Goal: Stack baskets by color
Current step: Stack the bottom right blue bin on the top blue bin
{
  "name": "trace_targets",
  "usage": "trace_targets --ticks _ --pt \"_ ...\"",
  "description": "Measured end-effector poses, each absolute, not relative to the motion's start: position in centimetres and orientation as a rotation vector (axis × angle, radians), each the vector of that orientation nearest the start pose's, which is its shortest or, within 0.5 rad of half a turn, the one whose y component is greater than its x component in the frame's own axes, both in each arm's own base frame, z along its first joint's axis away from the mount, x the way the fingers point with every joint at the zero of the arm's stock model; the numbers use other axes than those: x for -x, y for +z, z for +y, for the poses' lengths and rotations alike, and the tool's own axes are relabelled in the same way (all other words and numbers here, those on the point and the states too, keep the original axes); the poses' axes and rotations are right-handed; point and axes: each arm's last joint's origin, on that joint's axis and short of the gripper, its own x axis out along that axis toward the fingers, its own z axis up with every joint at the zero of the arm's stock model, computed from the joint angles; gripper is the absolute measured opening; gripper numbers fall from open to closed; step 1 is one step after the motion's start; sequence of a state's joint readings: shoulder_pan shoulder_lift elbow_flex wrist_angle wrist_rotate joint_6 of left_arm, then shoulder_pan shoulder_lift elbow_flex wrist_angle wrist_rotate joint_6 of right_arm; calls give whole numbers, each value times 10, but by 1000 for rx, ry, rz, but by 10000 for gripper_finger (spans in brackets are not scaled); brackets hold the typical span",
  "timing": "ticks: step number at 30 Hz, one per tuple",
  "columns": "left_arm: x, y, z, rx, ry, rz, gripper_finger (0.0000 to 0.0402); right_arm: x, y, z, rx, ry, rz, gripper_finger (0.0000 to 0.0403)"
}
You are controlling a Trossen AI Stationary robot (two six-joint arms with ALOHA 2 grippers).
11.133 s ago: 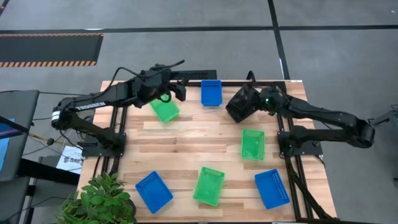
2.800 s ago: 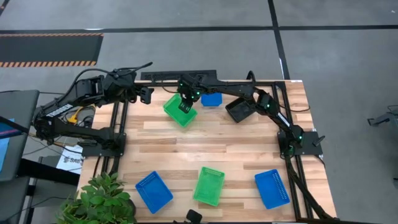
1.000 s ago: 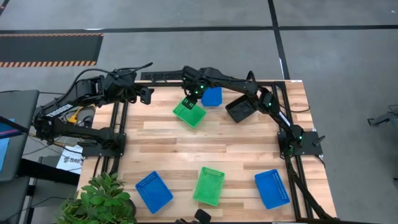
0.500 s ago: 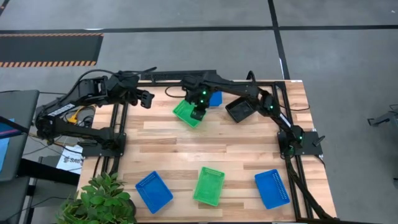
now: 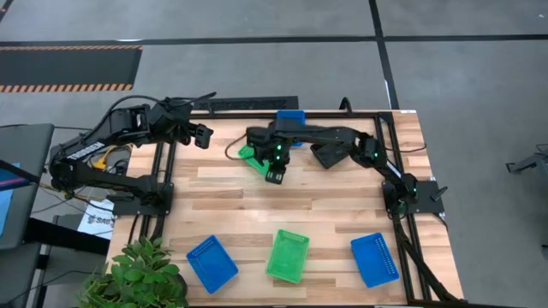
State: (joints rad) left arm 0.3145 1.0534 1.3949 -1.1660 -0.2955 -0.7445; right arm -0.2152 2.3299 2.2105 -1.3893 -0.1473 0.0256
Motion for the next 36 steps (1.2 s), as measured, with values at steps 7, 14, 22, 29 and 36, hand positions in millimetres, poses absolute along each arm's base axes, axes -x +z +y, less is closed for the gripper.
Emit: trace_targets --ticks 7,14,22,29,36 --pt "-154 401 59 688 861 589 274 -451 189 -93 -253 -107 1485 106" --pt "-154 401 59 686 866 586 274 -471 184 -111 -206 -186 1230 106" --pt "-154 401 59 678 878 581 274 -465 192 -157 -310 -314 1120 106" --pt "-154 401 60 659 875 584 274 -399 305 -159 -345 -354 1107 106" --pt "-155 403 60 638 862 572 274 -320 372 -100 -380 -335 1209 106"
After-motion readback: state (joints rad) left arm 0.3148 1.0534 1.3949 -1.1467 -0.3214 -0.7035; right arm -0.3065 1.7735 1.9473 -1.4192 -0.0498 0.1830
